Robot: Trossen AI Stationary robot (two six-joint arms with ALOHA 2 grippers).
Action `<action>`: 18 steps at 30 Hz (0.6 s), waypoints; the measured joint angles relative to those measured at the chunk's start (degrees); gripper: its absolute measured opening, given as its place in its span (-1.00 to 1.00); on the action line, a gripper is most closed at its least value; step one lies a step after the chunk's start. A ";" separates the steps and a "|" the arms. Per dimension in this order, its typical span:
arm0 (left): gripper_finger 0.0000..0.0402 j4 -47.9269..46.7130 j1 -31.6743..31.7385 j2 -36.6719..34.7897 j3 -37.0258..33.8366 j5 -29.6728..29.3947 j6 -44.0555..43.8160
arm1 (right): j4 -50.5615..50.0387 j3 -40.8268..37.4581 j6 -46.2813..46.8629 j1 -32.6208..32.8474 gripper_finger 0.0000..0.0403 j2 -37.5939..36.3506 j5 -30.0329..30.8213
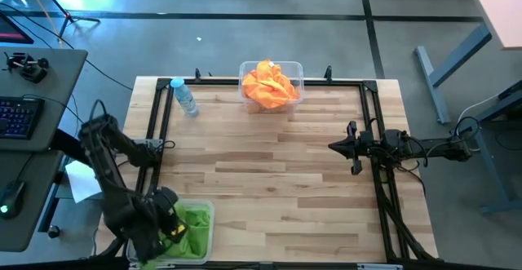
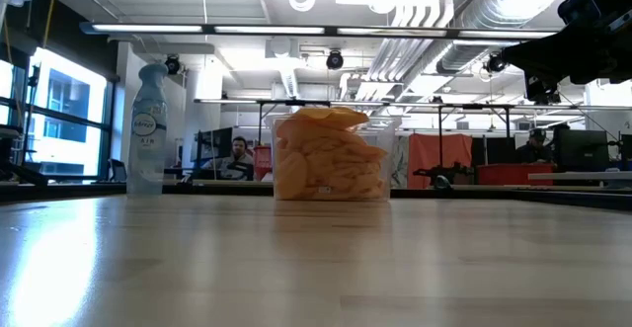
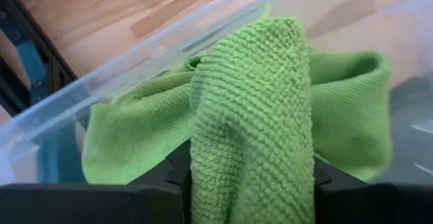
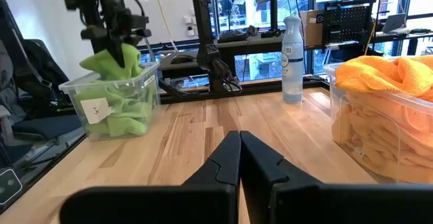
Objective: Sort microfiber towel by color & place in baskets
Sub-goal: Put the green towel into the bottom transparent bin
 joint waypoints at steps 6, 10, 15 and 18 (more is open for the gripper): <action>-0.35 0.93 0.00 -3.88 0.00 -1.27 2.41 | -0.02 -0.01 0.00 0.00 -1.00 0.01 0.00; -0.35 5.96 -0.04 -3.82 0.00 -0.62 10.95 | 0.00 -0.01 0.00 -0.01 -1.00 0.00 0.00; -0.35 -1.18 -0.07 -3.30 0.00 2.48 3.02 | 0.00 0.00 0.00 -0.02 -1.00 0.01 0.00; -0.35 -0.26 -0.04 -2.85 0.00 1.64 2.22 | 0.00 0.00 0.00 -0.02 -1.00 -0.01 0.00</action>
